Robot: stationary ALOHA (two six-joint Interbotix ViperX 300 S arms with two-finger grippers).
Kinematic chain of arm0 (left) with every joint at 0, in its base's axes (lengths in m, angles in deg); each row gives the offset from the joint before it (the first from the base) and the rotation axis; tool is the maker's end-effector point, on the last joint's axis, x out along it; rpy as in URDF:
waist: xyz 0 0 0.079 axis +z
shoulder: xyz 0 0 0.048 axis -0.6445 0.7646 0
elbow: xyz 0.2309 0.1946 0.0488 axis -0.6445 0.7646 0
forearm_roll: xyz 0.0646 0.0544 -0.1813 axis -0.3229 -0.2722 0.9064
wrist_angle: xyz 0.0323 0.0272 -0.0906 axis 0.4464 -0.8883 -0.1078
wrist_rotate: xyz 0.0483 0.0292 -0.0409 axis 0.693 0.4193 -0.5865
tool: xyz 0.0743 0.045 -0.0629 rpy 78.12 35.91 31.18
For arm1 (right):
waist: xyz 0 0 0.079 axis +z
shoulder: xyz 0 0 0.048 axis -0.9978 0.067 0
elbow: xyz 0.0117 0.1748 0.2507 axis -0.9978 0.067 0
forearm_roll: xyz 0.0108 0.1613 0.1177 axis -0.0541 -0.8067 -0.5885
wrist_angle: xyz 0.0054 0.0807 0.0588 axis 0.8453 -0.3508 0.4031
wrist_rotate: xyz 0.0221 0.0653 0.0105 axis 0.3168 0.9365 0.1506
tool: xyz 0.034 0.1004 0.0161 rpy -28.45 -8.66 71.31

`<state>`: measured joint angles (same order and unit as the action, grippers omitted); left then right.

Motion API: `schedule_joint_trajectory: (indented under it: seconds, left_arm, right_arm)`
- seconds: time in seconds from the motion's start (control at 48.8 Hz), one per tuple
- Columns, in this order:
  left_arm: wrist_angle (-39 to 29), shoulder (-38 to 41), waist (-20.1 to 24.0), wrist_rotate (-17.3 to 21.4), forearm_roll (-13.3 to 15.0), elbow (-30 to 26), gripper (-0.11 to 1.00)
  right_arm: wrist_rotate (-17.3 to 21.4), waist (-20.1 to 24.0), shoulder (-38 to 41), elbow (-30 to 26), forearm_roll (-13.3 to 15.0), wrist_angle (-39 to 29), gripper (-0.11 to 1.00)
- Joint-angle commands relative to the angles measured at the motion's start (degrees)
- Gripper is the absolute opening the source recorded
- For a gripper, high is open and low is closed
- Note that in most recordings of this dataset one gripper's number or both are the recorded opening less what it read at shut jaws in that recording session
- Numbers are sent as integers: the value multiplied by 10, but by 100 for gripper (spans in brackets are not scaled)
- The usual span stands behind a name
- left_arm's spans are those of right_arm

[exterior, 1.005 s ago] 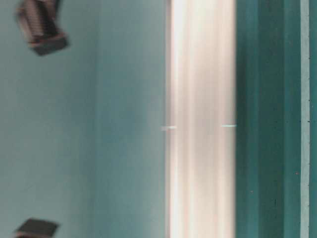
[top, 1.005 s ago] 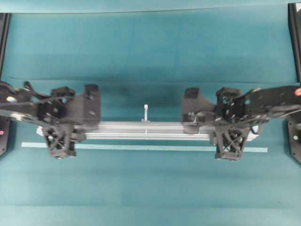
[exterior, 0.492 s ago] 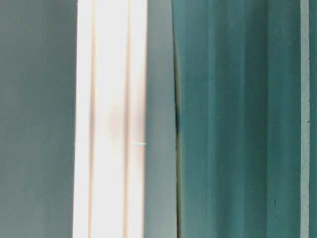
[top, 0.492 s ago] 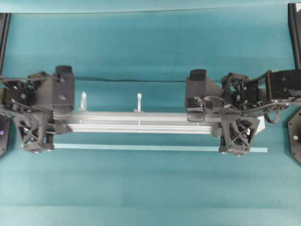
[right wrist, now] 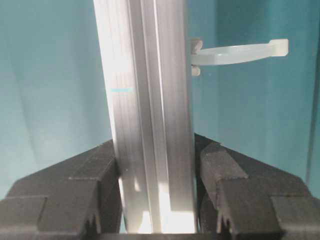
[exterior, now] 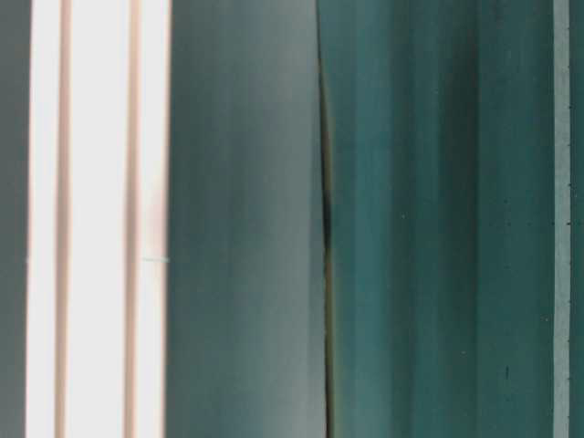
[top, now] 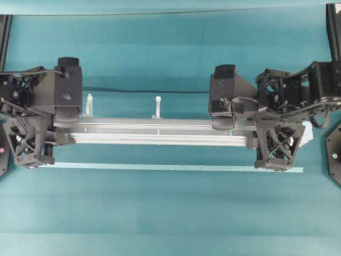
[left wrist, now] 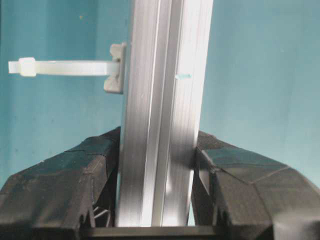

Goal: Lift the large metal rail with both hands.
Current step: 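Lift the rail with both grippers and raise it off the table, then hold the rail raised level between both grippers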

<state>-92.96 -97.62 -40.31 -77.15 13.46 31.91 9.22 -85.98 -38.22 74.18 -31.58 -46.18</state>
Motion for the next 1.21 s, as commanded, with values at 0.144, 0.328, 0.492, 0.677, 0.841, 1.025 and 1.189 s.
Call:
schedule_joint_trajectory:
  seconds: [0.144,0.328,0.492,0.677,0.841,1.025,1.189]
  left_arm:
    - [-18,-4,4,-5,-2,-62,37]
    - [-54,5,4,-10,-2,-111,37]
    - [-85,18,4,-5,0,-149,37]
    - [-99,23,8,-4,-2,-174,37]
    - [-111,25,8,3,-2,-192,37]
    - [-114,28,9,4,-2,-210,37]
    - [-126,35,9,4,0,-221,37]
  right_arm:
    - [7,5,-9,-78,-2,-66,38]
    - [7,6,-6,-114,-2,-101,38]
    - [7,6,-6,-138,1,-126,38]
    - [7,7,-6,-154,2,-137,38]
    - [7,6,-6,-160,3,-137,38]
    - [7,6,-5,-171,5,-144,38]
    - [8,6,-6,-175,9,-148,38]
